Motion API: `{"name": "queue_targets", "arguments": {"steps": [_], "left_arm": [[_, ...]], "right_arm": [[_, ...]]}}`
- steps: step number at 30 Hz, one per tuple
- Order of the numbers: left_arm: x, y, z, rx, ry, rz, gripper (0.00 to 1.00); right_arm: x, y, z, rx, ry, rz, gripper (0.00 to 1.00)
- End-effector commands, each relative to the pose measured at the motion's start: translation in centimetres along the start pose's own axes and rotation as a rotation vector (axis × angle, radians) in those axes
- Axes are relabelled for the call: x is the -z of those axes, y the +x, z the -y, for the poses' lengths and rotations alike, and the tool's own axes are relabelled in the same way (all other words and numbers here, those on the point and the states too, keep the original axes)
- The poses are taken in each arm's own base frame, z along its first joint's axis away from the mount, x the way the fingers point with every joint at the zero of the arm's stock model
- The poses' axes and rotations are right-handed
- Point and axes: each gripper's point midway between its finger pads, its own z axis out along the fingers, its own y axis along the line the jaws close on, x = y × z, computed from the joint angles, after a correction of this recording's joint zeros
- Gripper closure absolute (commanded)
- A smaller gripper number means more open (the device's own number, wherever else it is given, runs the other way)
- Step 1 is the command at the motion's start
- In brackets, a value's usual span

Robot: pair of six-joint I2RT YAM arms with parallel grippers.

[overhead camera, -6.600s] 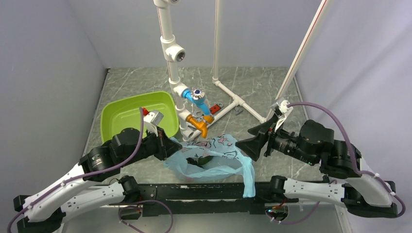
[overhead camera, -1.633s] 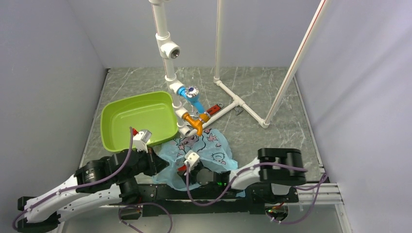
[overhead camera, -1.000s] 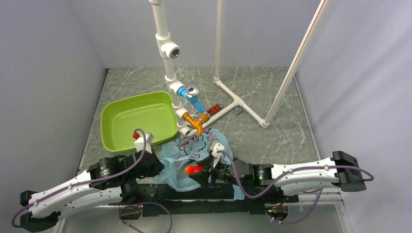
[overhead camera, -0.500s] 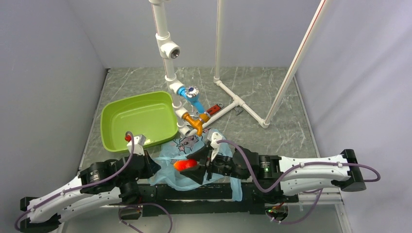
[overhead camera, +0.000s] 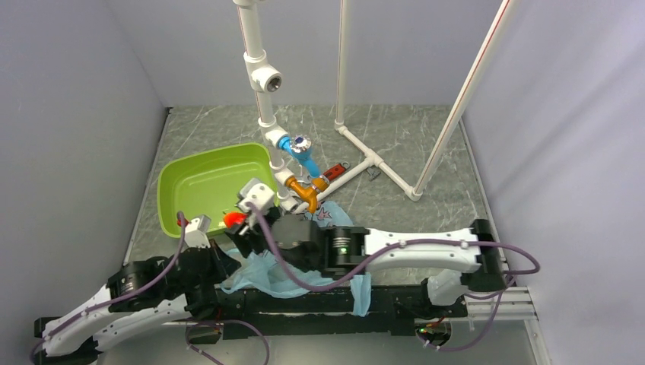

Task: Take the fake fruits out of the plastic bag
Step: Place the fake fruit in the bin.

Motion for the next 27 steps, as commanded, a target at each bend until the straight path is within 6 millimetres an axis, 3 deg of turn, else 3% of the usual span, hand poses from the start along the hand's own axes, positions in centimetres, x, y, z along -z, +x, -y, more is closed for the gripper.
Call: {"name": "queue_targets", "arguments": {"steps": [1,5,12,21,23,27], "left_arm": [[1.2,-0.9,-0.2,0.046,0.018,0.033,1.0],[1.6,-1.1,-0.1,0.061,0.057,0.045,1.0],[1.9,-1.2,0.0,0.095,0.113,0.064,1.0],[1.7,-1.1,0.1,0.068,0.097,0.054,1.0],[1.5,-1.0,0.1,0.052,0.076,0.046,1.0],[1.3,-1.1,0.1,0.026,0.05,0.04,1.0]], "right_arm": [[-2.7,-2.2,1.7,0.113,0.174,0.029,1.0],[-5.8,-2.0,2.4,0.188,0.251,0.008,1.0],[-10.7,-0.9,6.7,0.206,0.334,-0.045,1.0],[-16.5,3.5,11.0,0.222,0.373,-0.136,0.88],[-17.6,4.9,11.6,0.225,0.379,-0.163,0.82],[-18.7,7.0,12.6,0.233,0.386,-0.213,0.46]]}}
